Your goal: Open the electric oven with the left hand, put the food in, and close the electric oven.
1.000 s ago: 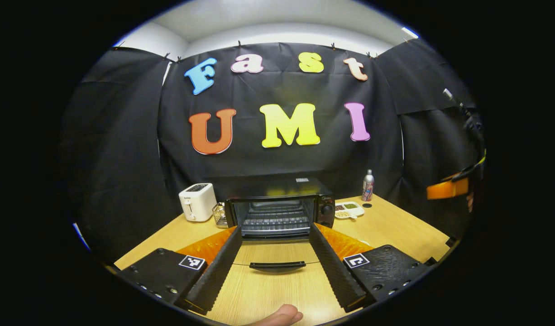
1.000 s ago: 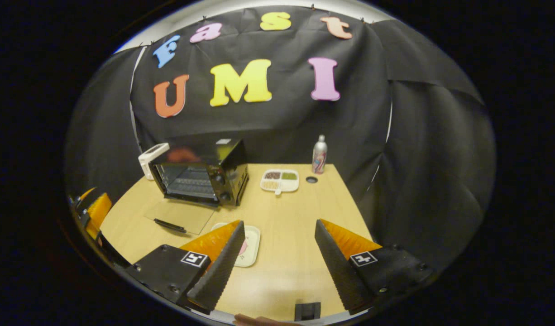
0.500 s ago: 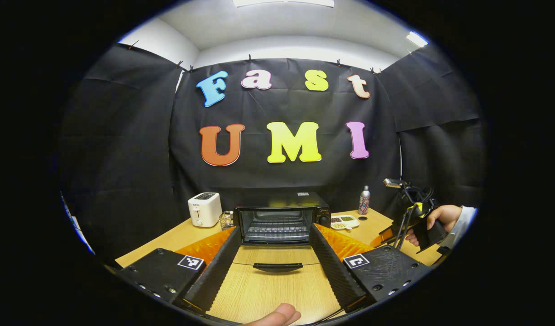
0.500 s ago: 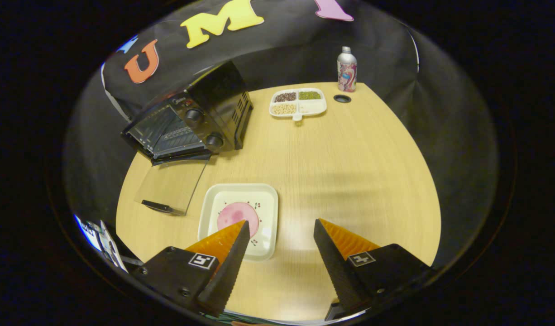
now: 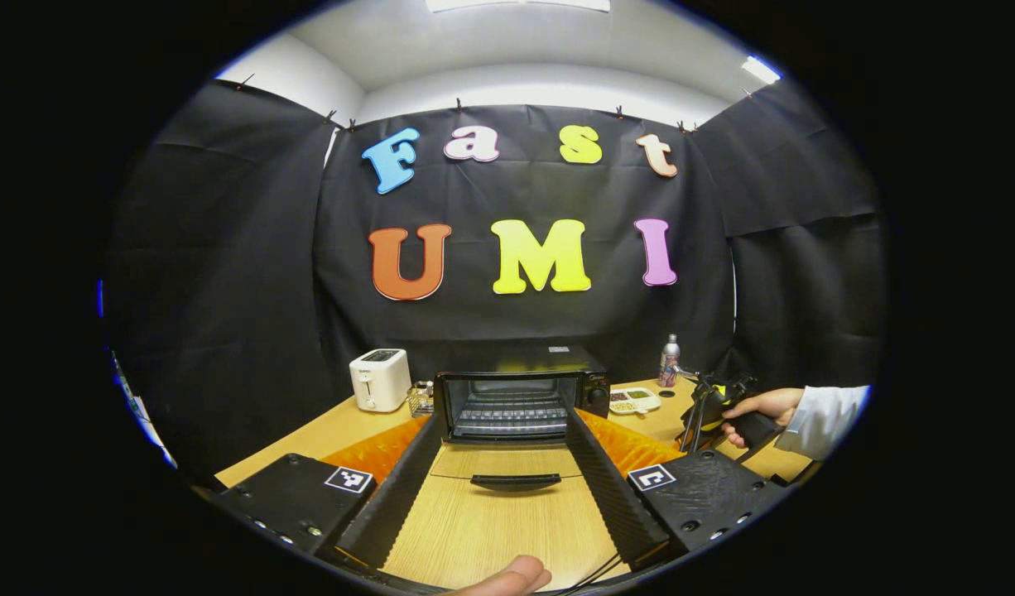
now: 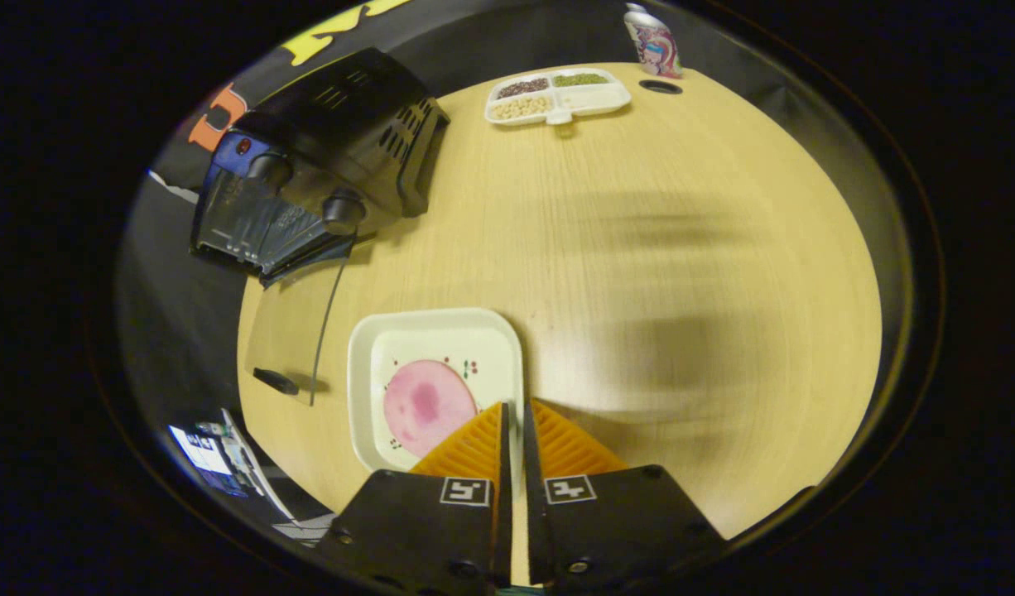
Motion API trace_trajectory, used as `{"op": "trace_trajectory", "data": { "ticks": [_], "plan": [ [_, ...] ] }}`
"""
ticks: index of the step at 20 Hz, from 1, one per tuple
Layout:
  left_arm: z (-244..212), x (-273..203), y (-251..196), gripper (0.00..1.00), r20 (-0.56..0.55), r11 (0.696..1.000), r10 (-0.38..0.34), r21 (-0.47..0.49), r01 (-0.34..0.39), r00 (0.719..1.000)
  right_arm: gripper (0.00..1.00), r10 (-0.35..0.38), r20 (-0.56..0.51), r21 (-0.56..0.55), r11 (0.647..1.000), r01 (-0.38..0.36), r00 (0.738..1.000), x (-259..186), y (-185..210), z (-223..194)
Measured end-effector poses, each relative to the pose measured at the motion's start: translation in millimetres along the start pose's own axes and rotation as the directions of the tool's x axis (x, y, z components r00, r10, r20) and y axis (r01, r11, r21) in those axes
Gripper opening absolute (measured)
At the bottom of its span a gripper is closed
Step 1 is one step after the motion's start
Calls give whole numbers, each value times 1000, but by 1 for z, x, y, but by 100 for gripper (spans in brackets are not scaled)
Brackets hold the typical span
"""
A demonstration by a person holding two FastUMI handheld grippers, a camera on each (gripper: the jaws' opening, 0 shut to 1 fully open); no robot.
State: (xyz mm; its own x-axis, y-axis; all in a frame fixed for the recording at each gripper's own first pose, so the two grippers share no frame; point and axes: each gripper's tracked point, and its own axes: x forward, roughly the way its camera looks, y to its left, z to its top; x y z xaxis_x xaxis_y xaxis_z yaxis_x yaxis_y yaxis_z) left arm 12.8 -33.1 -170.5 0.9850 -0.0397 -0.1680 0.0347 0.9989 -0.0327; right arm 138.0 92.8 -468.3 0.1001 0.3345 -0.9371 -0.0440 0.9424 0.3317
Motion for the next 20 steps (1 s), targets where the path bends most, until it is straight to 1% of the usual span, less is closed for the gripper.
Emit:
{"op": "trace_trajectory", "data": {
  "ticks": [3, 4, 5, 6, 7, 8, 9, 10, 11, 13, 14, 16, 20],
  "plan": [
    [0, 0, 0, 96, -6, 1000, 14, 1, -14, 1000, 1, 74, -19, -15, 997, -74, 997, -2, 0, 1],
    [0, 1, -2, 96, -8, 1000, 13, 1, -13, 1000, 4, 95, -24, -3, 995, -95, 995, -1, 1, 2],
    [0, 1, -4, 96, -10, 1000, 9, 4, -9, 1000, 2, 118, -28, 8, 993, -118, 993, -2, 1, 2],
    [1, 0, -5, 96, -14, 1000, 9, 9, -8, 1000, 4, 143, -26, 25, 990, -142, 989, -3, 1, 0],
    [0, -1, -6, 96, -18, 1000, 8, 15, -8, 1000, 4, 164, -23, 50, 985, -163, 986, -4, 0, 0],
    [1, -1, -5, 96, -21, 1000, 11, 20, -11, 1000, 4, 179, -12, 69, 982, -178, 984, -6, -3, -1],
    [2, -1, -4, 96, -24, 1000, 14, 21, -13, 1000, 2, 189, -2, 82, 979, -188, 982, -7, -6, -1],
    [3, -2, -3, 96, -24, 1000, 16, 18, -16, 1000, 6, 193, 5, 92, 977, -192, 981, -10, -11, -4],
    [5, -2, -3, 96, -22, 1000, 13, 11, -13, 1000, 1, 196, 14, 101, 975, -196, 981, -13, -15, -6],
    [6, -5, -5, 96, -24, 1000, 5, -5, -5, 1000, 1, 198, 32, 105, 974, -201, 980, -24, -23, -10],
    [7, -5, -4, 96, -21, 1000, 6, -9, -6, 1000, 4, 191, 43, 101, 976, -195, 981, -32, -27, -12],
    [7, -8, -1, 96, -19, 1000, 14, -12, -14, 1000, 4, 184, 67, 98, 977, -190, 981, -46, -34, -13],
    [8, -18, -2, 96, -12, 1000, -3, -8, 3, 1000, 4, 180, 104, 94, 977, -190, 978, -77, -32, -15]
  ]
}}
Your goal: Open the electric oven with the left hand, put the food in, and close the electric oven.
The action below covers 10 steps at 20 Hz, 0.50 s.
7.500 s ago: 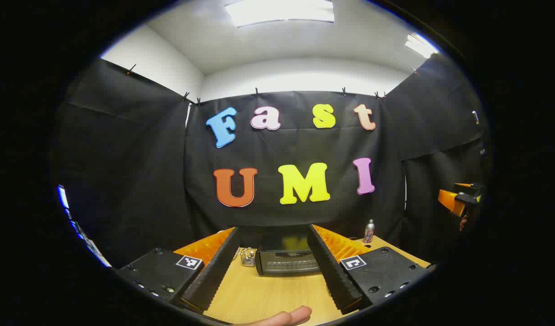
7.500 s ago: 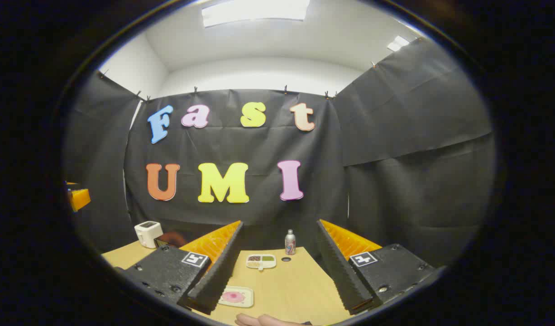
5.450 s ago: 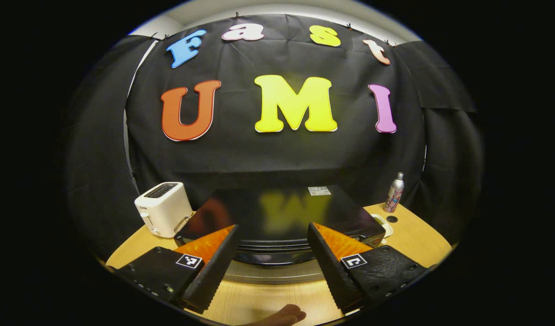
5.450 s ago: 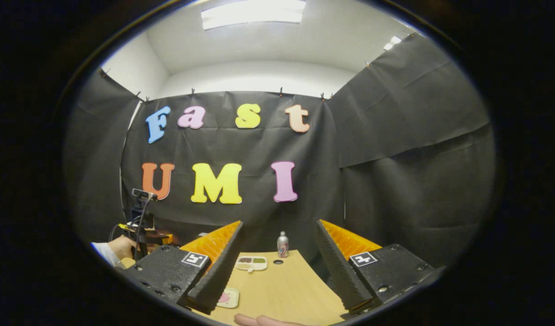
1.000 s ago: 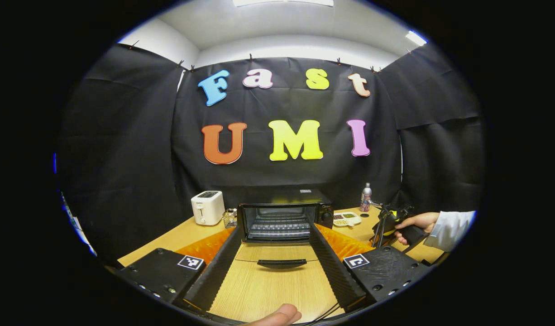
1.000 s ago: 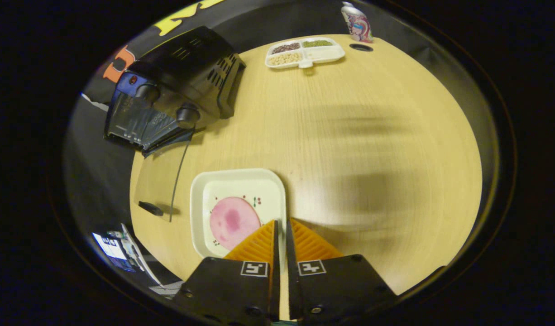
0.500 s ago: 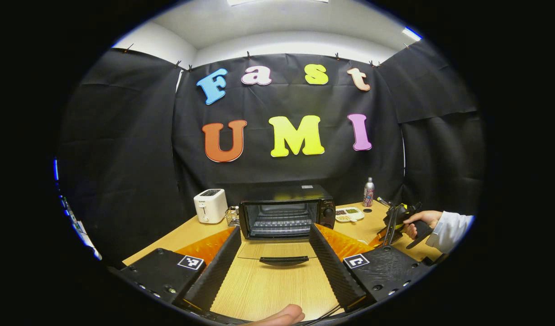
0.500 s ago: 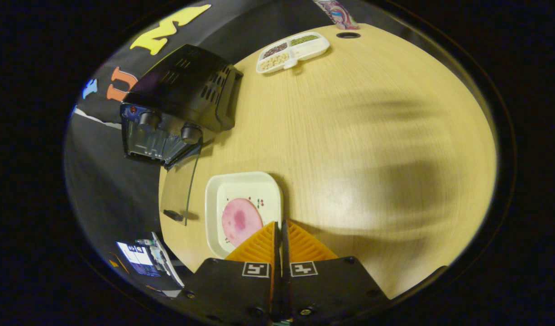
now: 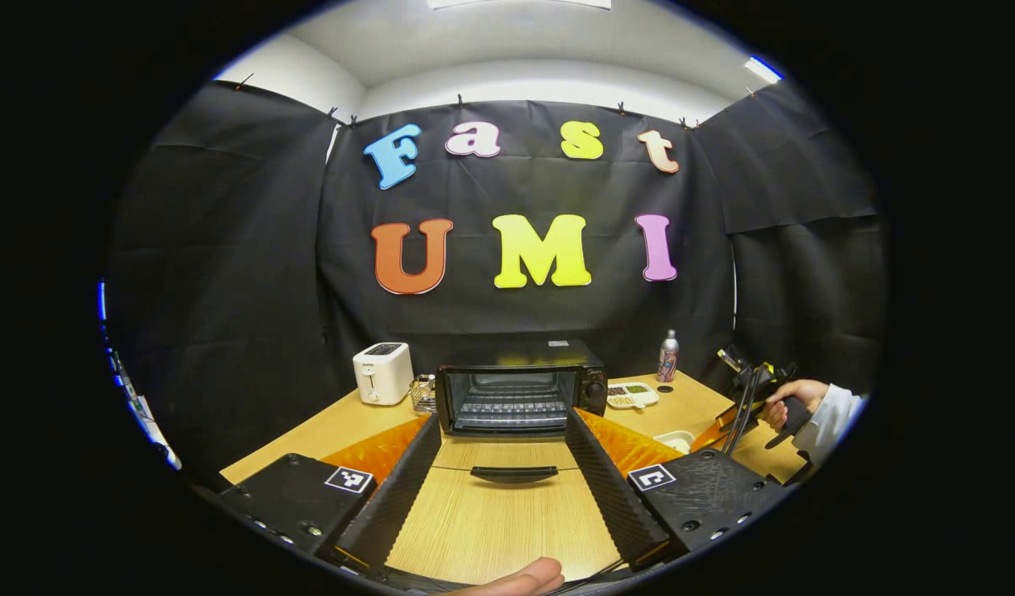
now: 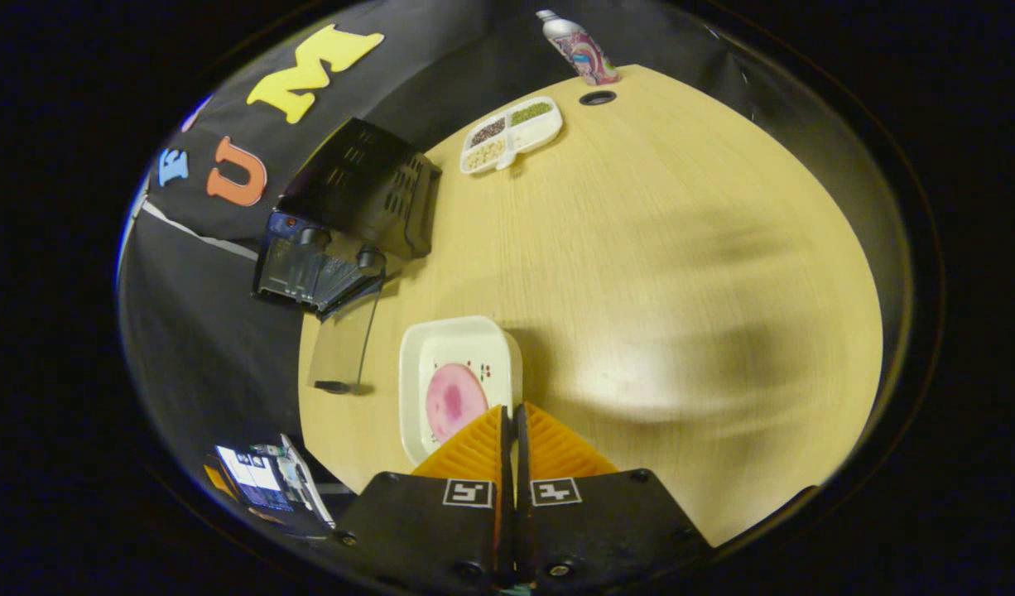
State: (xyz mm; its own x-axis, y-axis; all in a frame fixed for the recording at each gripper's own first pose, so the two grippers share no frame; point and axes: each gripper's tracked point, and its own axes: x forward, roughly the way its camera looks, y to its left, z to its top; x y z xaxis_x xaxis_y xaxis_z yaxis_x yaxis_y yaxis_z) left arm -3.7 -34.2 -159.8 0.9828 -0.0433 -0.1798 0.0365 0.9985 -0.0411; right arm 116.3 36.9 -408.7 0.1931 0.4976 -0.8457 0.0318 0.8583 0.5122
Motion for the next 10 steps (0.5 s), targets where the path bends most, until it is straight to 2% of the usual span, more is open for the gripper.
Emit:
{"op": "trace_trajectory", "data": {
  "ticks": [6, 7, 10],
  "plan": [
    [2, -14, 6, 96, 20, 999, -34, -12, 34, 999, 4, 1, 54, -55, 998, 2, 999, -33, 46, 0],
    [2, -17, 8, 96, 24, 999, -34, -9, 34, 999, 1, 14, 51, -63, 998, -11, 999, -33, 60, -2],
    [2, -24, 21, 96, 36, 1000, -23, -7, 23, 999, 1, 58, 36, -76, 996, -55, 998, -30, 98, -9]
  ]
}}
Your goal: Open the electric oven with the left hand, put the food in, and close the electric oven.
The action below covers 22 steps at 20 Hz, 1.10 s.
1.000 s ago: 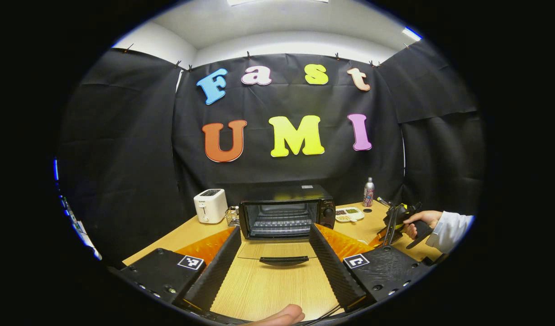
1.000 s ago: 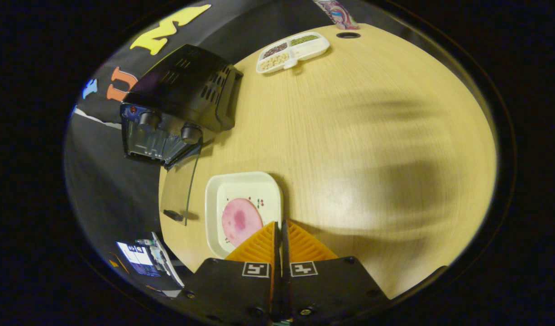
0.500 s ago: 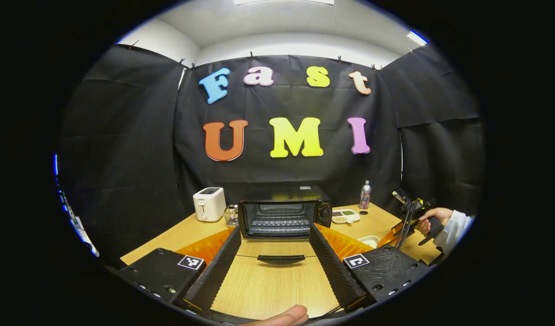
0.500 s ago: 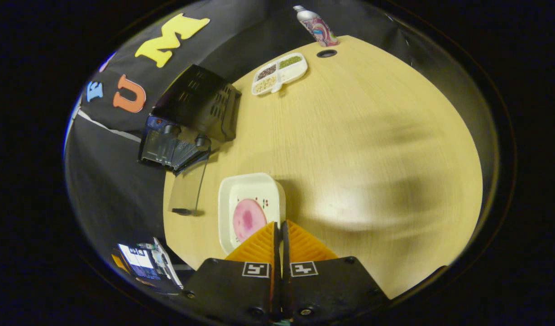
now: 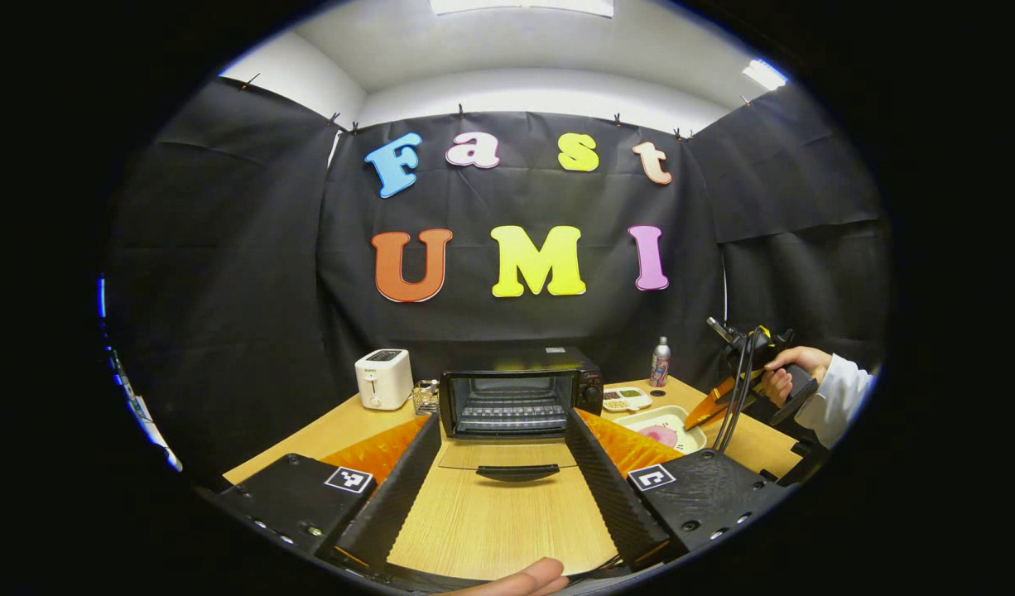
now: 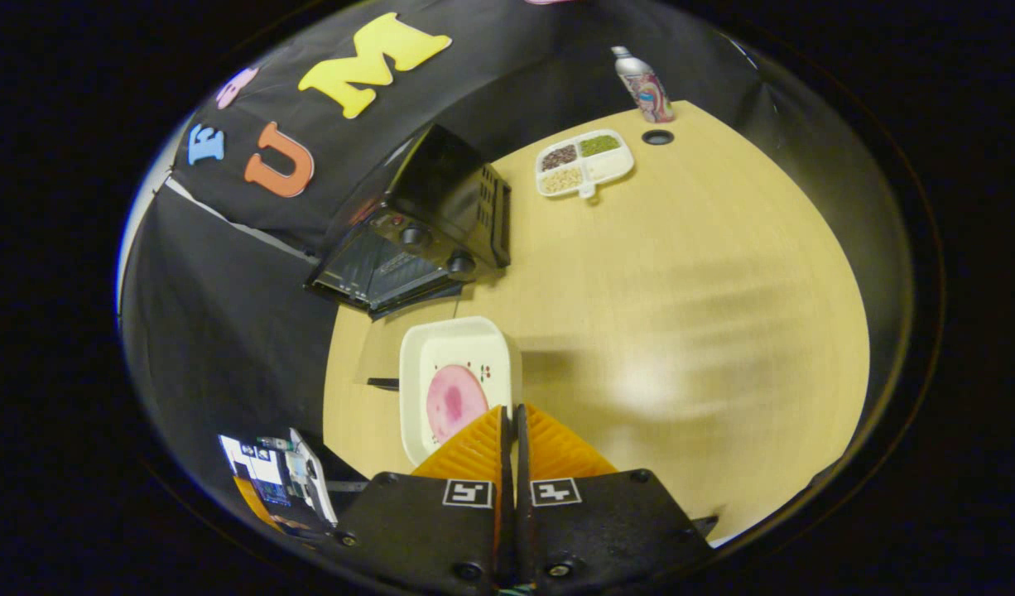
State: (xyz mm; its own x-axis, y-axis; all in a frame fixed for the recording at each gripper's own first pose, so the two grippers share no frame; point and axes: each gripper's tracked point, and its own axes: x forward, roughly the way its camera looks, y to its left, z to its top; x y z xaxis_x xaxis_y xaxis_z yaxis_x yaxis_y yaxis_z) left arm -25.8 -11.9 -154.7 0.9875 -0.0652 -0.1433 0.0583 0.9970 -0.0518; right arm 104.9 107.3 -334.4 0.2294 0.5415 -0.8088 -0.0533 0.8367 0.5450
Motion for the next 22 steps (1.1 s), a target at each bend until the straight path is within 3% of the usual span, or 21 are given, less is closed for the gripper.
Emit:
{"op": "trace_trajectory", "data": {
  "ticks": [6, 14, 19, 22],
  "plan": [
    [-8, -13, 39, 96, 17, 999, 51, 7, -51, 999, 1, 76, -25, 39, 996, -75, 997, 48, 63, 6],
    [-26, -12, 69, 96, -4, 994, 105, 34, -105, 994, 1, 94, -21, 117, 989, -90, 995, 125, 118, 22],
    [-33, -6, 76, 96, -11, 995, 99, 24, -99, 995, 4, 59, 112, 218, 972, -82, 992, 167, 144, 47],
    [-38, -2, 84, 96, -22, 994, 105, 30, -104, 994, 4, 15, 214, 330, 940, -87, 977, 189, 151, 65]
  ]
}}
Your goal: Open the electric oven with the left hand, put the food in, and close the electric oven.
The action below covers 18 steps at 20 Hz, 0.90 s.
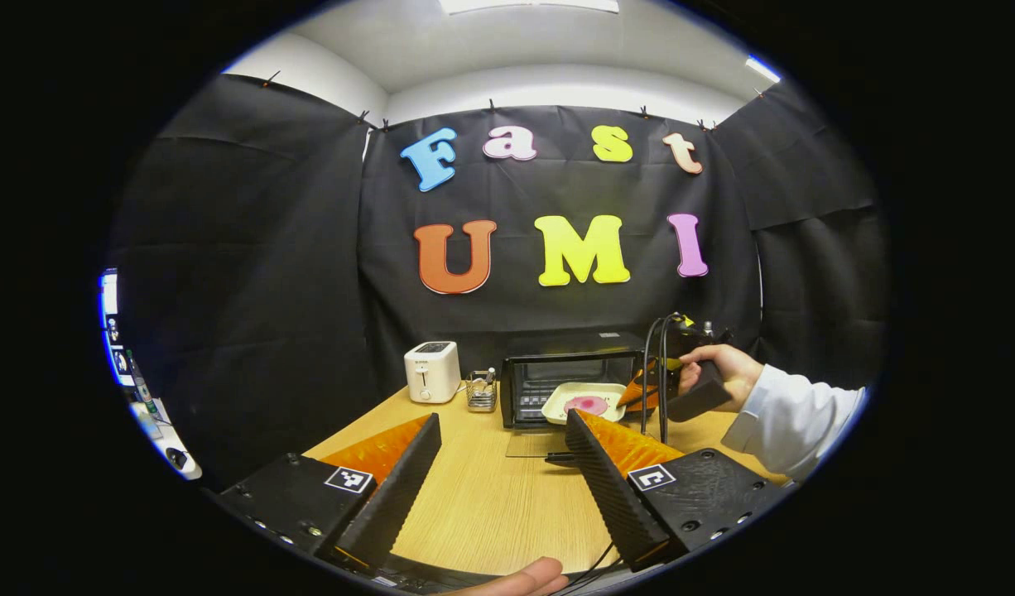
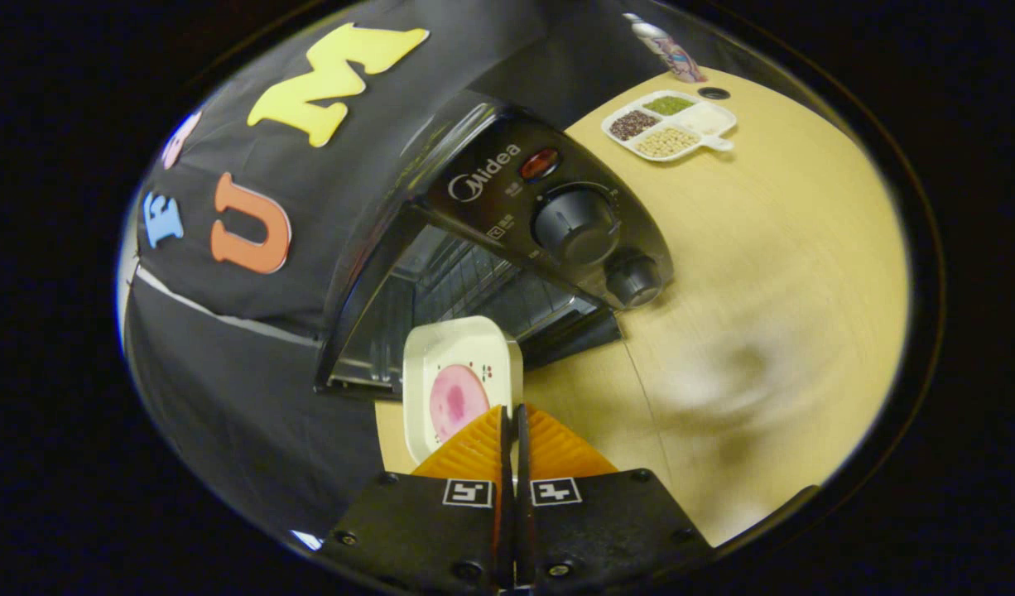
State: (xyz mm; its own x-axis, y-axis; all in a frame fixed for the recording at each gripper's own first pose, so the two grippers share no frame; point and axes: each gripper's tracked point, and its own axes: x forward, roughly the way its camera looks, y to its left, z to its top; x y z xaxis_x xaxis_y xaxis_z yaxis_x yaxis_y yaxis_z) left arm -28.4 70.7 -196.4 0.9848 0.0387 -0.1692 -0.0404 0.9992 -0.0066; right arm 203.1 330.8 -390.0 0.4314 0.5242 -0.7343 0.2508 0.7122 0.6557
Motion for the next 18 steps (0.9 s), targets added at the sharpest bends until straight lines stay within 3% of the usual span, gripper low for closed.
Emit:
{"op": "trace_trajectory", "data": {
  "ticks": [3, 7, 14, 18],
  "plan": [
    [-9, 7, 9, 96, -8, 1000, -1, -2, 1, 1000, 4, 2, 152, 103, 995, -18, 988, 18, 10, 22],
    [-20, 16, 17, 96, -20, 1000, -16, -7, 16, 1000, 4, 10, 320, 208, 975, -80, 947, 41, 24, 48],
    [-40, 31, 27, 96, -40, 999, -36, -30, 35, 999, 1, 52, 422, 247, 954, -169, 905, 83, 39, 67],
    [-54, 36, 33, 96, -71, 999, -29, -47, 25, 997, 5, 10, 455, 227, 966, -127, 890, 88, 26, 74]
  ]
}}
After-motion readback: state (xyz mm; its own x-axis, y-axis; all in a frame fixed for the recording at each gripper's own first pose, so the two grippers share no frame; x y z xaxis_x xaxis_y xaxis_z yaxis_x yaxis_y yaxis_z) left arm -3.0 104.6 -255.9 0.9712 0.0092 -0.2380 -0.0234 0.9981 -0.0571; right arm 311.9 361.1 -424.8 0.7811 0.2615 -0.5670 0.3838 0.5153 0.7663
